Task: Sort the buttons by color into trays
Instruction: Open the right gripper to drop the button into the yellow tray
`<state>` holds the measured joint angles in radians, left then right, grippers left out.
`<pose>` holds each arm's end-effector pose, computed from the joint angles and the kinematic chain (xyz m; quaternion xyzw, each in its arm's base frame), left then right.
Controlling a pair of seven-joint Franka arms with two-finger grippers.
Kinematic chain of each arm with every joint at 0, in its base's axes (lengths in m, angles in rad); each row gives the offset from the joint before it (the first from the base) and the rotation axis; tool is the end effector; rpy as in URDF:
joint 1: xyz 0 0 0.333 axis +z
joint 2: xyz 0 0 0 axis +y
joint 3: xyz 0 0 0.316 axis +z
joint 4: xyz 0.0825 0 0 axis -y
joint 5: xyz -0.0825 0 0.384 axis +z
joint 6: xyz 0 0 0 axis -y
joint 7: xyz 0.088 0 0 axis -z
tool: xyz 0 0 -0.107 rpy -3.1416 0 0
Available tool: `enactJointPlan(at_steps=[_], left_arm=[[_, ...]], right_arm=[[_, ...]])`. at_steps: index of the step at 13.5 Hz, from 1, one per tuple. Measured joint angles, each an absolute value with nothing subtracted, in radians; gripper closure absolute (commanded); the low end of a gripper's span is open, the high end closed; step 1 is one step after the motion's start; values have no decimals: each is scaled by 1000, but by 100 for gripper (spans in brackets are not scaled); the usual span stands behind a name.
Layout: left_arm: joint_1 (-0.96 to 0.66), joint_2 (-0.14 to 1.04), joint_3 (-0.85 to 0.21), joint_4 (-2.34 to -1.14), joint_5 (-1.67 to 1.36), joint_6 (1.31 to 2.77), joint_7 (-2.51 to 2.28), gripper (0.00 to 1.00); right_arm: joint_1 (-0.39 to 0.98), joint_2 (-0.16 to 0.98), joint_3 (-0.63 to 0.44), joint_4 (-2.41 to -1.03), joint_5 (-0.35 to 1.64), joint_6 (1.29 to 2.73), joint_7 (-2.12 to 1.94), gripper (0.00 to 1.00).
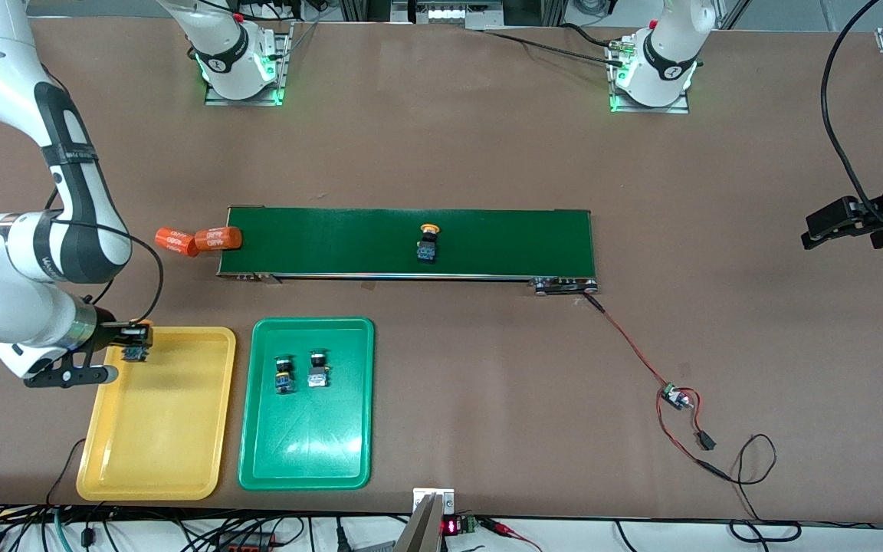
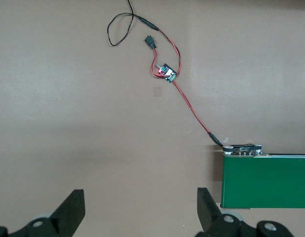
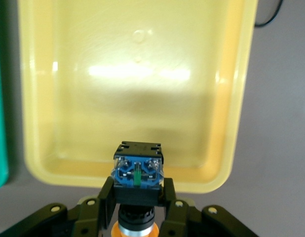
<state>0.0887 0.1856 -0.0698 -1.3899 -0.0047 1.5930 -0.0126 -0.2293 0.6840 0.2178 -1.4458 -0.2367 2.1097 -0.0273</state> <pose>0.6133 0.0153 0.6039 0.9998 0.0164 0.0090 0.0088 0.7184 -0.0481 0.2917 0.9984 0.0451 -0.0014 0.0329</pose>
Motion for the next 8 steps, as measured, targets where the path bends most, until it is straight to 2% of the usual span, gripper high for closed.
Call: enactJointPlan(at_steps=[8], left_arm=[[87, 186, -70, -1391, -5, 1592, -13, 0]], right_arm=[[-251, 847, 150, -1422, -304, 2396, -122, 99]])
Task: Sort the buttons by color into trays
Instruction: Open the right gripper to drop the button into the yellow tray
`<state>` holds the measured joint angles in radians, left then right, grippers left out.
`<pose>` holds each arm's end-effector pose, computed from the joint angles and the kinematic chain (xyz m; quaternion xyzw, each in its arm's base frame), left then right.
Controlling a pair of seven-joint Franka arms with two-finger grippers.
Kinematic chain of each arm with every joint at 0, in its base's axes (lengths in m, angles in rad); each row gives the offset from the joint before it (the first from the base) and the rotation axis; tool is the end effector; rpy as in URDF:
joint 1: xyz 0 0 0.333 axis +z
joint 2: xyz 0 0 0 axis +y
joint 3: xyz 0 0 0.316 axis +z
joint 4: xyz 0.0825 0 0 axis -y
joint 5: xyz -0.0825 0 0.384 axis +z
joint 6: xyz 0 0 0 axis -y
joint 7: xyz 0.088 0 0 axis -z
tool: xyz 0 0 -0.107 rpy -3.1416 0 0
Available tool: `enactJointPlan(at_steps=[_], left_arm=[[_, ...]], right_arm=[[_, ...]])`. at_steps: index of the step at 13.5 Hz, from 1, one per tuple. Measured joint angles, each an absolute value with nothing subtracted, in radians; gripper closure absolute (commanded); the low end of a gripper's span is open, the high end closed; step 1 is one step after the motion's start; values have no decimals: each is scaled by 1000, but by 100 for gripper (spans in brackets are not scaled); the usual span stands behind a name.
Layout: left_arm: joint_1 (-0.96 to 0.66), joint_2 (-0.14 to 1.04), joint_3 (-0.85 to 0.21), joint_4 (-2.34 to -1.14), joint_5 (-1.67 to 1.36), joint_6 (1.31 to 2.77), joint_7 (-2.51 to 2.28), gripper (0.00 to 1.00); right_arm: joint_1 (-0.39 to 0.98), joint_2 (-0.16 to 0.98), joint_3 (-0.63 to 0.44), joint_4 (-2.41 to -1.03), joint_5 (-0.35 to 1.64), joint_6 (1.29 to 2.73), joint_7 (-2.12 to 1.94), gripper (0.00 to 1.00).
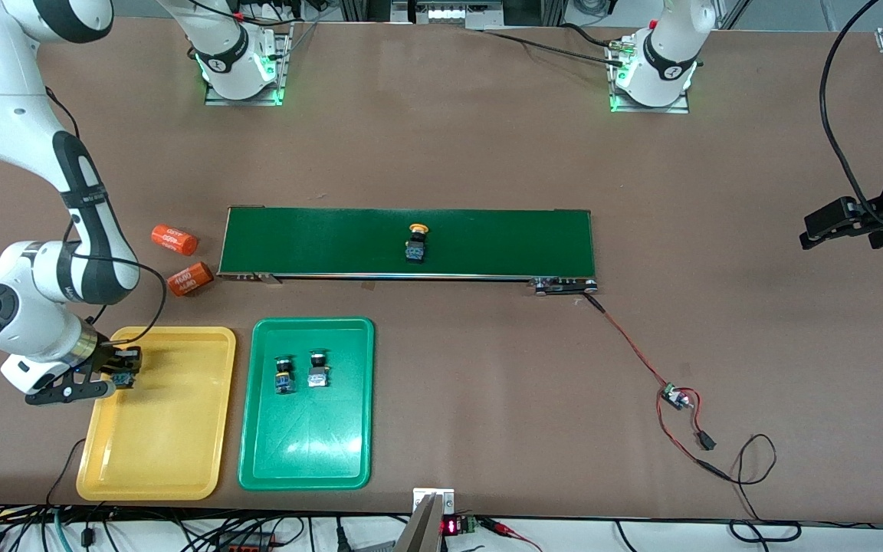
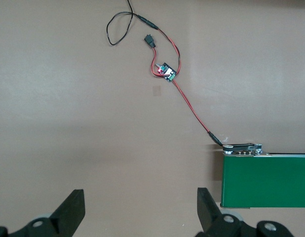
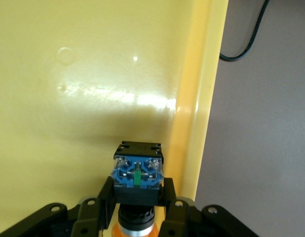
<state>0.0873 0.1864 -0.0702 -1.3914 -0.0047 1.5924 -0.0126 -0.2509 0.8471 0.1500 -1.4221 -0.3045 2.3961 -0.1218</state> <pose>0.6135 0.0142 0.6026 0.9998 0.0155 0.0075 0.0088 0.7337 -0.0998 0.2067 0.9923 0.0860 0.0631 0.0637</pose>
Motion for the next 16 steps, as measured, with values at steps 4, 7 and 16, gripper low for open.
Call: enactJointPlan(at_steps=[4, 7, 16], left_arm=[[87, 186, -70, -1392, -5, 1592, -13, 0], [87, 186, -70, -1392, -5, 1592, -13, 0], [87, 186, -70, -1392, -5, 1592, -13, 0]], right_arm=[[-250, 869, 146, -1410, -304, 2419, -125, 14], [-250, 873, 146, -1410, -304, 2419, -124, 0], [-234, 755, 247, -1410, -291, 2093, 55, 0]])
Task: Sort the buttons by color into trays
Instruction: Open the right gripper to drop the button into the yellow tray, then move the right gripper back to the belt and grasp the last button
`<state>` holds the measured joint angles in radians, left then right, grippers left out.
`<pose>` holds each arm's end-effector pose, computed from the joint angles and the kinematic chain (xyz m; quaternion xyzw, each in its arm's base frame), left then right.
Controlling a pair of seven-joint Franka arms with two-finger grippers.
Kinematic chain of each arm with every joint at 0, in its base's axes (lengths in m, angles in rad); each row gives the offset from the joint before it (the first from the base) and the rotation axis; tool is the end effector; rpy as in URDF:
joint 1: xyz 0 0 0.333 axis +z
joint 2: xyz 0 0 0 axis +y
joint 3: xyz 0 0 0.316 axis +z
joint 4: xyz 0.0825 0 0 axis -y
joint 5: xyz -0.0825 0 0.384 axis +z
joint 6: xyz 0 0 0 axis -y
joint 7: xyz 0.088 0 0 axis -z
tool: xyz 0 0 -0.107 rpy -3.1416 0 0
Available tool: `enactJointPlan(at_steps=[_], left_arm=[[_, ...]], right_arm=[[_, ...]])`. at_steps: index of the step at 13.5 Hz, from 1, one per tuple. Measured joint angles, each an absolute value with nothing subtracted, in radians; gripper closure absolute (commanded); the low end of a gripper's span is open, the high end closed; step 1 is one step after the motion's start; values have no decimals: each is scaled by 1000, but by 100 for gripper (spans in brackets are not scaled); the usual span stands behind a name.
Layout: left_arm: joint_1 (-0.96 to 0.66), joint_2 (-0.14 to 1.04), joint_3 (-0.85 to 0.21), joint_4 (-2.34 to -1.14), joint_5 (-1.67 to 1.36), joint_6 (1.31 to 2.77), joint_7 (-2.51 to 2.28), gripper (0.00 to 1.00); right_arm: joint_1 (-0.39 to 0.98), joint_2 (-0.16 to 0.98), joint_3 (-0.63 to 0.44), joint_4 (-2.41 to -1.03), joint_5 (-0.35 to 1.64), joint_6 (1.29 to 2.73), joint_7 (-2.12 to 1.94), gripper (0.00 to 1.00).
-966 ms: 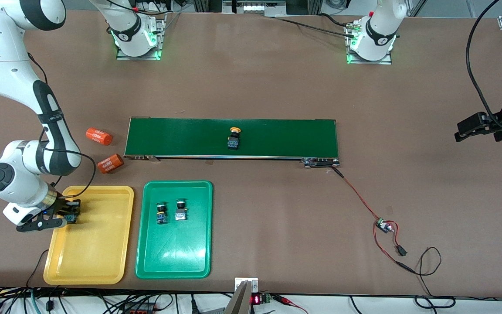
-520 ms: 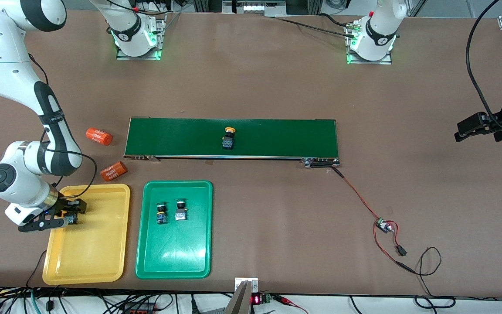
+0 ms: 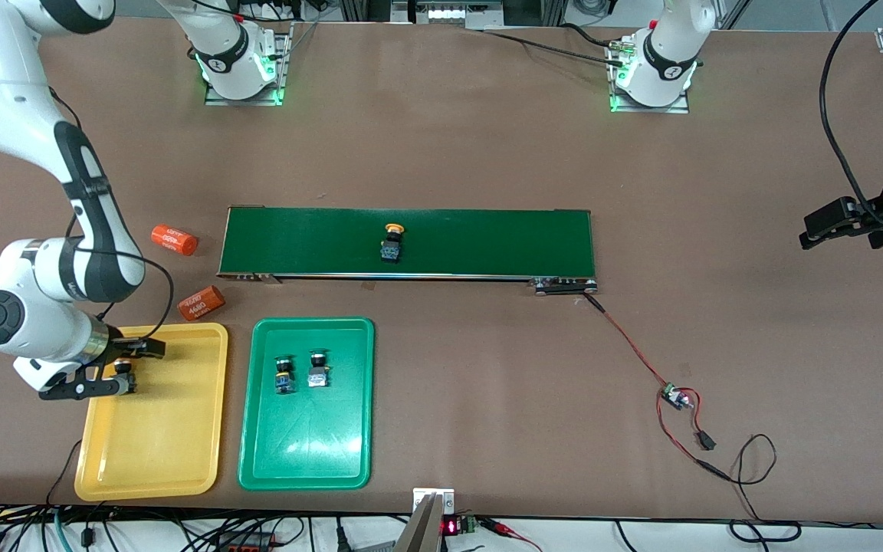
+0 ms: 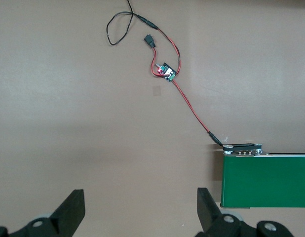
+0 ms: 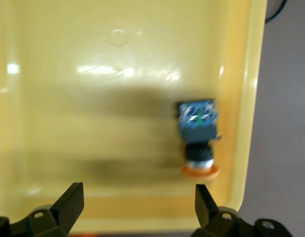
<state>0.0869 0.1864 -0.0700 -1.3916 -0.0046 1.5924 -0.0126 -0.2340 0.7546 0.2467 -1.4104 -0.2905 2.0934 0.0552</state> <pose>0.6135 0.0141 0.6025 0.9998 0.0154 0.0074 0.0088 0.7223 -0.0395 0.2585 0.9987 0.0241 -0.0213 0.0399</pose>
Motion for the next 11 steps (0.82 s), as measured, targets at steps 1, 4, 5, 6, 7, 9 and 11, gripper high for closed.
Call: enactJointPlan(at_steps=[1, 4, 5, 6, 7, 9, 11], left_arm=[[87, 186, -70, -1392, -5, 1592, -13, 0], [87, 186, -70, -1392, -5, 1592, -13, 0], [87, 186, -70, -1392, -5, 1592, -13, 0], [87, 186, -69, -1392, -5, 1592, -13, 0], [87, 186, -69, -1392, -5, 1592, -13, 0], [88, 186, -68, -1392, -5, 1592, -13, 0], [90, 186, -68, -1392, -5, 1592, -13, 0]], right_arm=[[-224, 722, 267, -1411, -256, 2030, 96, 0], [-172, 631, 278, -1430, -137, 1899, 172, 0], [-158, 603, 279, -1453, -113, 1883, 209, 0], [-142, 576, 280, -1486, -88, 1881, 247, 0], [-124, 549, 282, -1520, -61, 1881, 285, 0], [-80, 493, 285, -1592, -17, 1894, 361, 0], [-41, 435, 288, -1682, 16, 1944, 410, 0]])
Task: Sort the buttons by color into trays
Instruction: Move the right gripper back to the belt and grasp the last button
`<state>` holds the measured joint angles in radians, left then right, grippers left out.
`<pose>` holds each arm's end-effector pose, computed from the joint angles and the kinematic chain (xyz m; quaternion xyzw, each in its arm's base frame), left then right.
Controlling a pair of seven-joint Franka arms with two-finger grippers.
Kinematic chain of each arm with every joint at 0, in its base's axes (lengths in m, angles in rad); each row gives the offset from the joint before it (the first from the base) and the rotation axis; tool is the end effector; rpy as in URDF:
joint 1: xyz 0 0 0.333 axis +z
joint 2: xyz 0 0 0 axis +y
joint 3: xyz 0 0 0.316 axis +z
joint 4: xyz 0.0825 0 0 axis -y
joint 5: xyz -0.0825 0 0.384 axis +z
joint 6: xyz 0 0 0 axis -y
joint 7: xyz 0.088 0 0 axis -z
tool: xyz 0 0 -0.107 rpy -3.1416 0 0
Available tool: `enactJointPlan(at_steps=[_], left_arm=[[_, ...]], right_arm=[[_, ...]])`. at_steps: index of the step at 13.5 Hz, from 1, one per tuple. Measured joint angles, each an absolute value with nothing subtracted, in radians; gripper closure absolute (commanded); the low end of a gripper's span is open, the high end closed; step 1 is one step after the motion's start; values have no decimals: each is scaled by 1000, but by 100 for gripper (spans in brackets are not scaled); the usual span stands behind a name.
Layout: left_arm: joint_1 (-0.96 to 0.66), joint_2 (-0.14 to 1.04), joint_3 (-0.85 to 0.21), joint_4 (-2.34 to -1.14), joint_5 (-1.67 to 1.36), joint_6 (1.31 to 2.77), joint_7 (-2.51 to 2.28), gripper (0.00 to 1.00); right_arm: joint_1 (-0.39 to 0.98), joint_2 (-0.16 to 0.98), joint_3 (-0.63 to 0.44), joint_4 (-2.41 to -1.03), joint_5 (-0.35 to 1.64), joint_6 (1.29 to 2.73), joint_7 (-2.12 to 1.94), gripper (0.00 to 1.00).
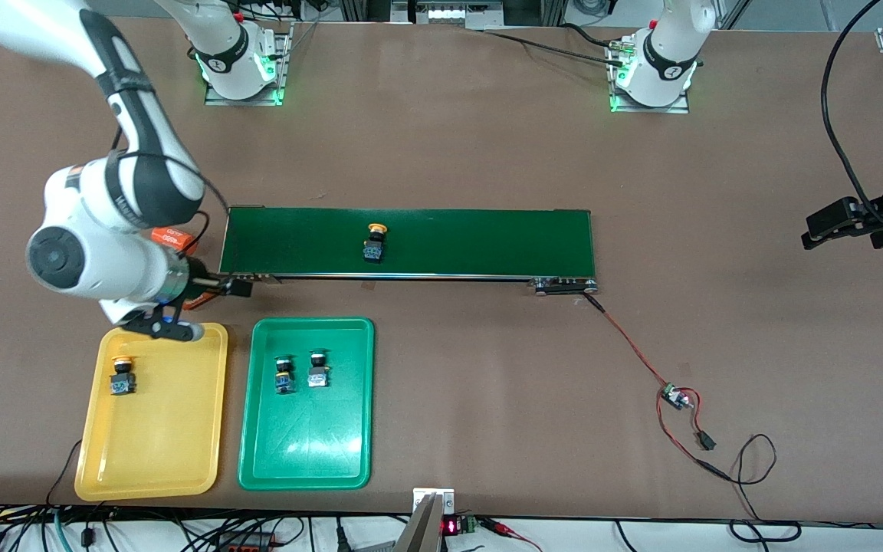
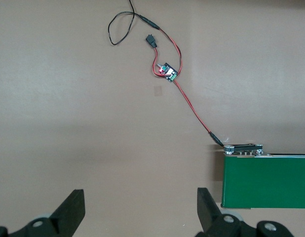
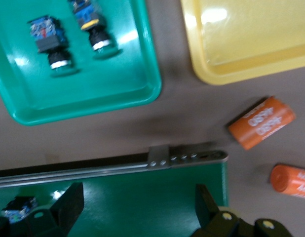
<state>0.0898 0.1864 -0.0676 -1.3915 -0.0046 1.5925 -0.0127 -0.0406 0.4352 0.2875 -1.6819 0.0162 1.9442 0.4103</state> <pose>0.6134 0.0172 0.6025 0.9998 0.0181 0.0076 0.0085 0.6315 0.1417 0.3455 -0.9903 0.0927 0.0955 0.0393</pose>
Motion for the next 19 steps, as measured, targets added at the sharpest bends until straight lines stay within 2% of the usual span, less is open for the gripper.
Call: enactJointPlan(at_steps=[4, 7, 14, 19], left_arm=[[90, 186, -67, -1391, -5, 1593, -13, 0], [90, 186, -67, -1391, -5, 1593, -13, 0], [92, 187, -67, -1391, -5, 1593, -13, 0], [93, 188, -66, -1391, -5, 1593, -13, 0]], right_arm=[[-15, 348, 349, -1935, 26, 2182, 531, 0], [5, 317, 392, -2051, 24, 2304, 611, 0], [32, 295, 436, -2108, -151, 2328, 623, 0], [32, 295, 450, -2112, -164, 2333, 614, 0]])
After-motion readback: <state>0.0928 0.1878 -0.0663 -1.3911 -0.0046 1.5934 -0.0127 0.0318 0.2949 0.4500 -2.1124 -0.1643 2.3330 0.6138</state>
